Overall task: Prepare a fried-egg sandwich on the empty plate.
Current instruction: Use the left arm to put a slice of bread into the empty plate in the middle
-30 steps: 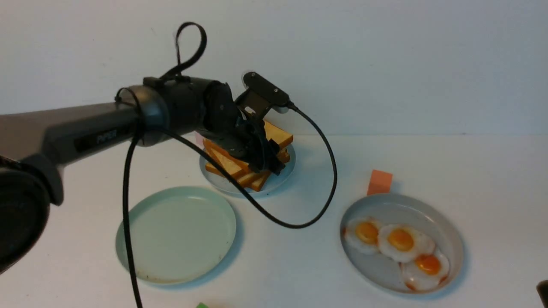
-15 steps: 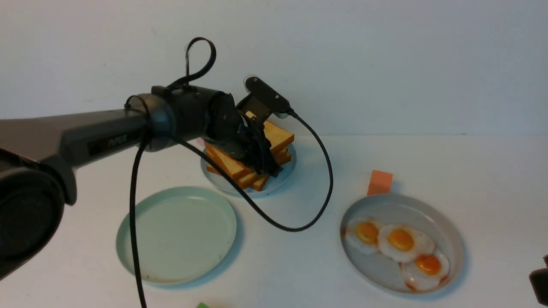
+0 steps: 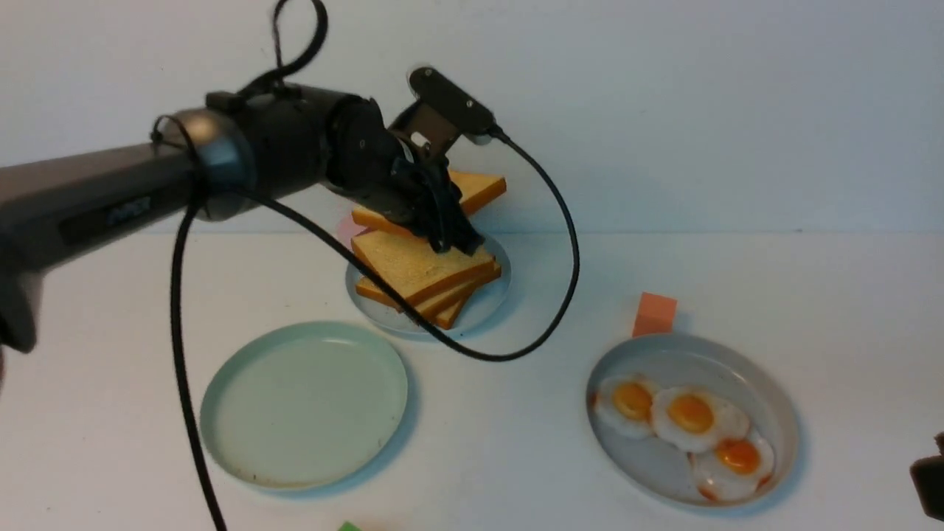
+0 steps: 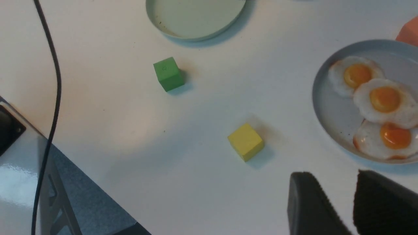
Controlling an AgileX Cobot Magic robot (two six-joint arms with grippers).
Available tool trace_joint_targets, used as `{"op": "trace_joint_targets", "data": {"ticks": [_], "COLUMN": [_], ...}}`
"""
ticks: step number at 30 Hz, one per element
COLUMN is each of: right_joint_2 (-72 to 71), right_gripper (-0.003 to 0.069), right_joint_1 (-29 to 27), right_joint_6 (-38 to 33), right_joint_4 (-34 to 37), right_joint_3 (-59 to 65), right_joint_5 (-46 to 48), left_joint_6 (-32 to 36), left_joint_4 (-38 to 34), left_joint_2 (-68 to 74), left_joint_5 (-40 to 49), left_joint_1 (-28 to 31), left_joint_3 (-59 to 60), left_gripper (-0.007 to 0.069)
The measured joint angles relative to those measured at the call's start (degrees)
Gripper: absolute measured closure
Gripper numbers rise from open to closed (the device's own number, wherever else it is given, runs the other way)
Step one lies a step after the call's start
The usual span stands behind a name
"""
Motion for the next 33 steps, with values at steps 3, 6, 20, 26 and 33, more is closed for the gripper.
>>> {"op": "trace_joint_targets", "data": {"ticks": [3, 6, 20, 26, 33], "right_joint_2": [0.0, 0.0, 0.0, 0.0, 0.0], "right_gripper": [0.0421, 0.0421, 0.0421, 0.0421, 0.0421], "right_joint_1": [0.0, 0.0, 0.0, 0.0, 0.0], "right_joint_6": [0.0, 0.0, -0.1, -0.1, -0.1], "right_joint_4": [0.0, 0.0, 0.0, 0.0, 0.2], "right_joint_3": [0.0, 0.0, 0.0, 0.0, 0.0], "right_joint_5": [-0.6, -0.8, -1.2, -1.4, 0.5], "left_joint_6": [-3.2, -4.9, -6.3, -6.7, -6.7], "left_joint_4": [-0.2, 0.7, 13.2, 14.9, 15.1], "left_joint_2": [-6.1, -12.7, -24.0, -20.0, -17.4], "left_joint_5": [5.8, 8.6, -8.8, -12.4, -11.5], "left_joint_1": [-0.1, -0.3, -0.4, -0.4, -0.4], "left_joint_3": [1.1, 5.8, 44.5, 45.3, 45.3], "left_gripper": [0.059, 0.059, 0.0597, 0.0597, 0.0597]}}
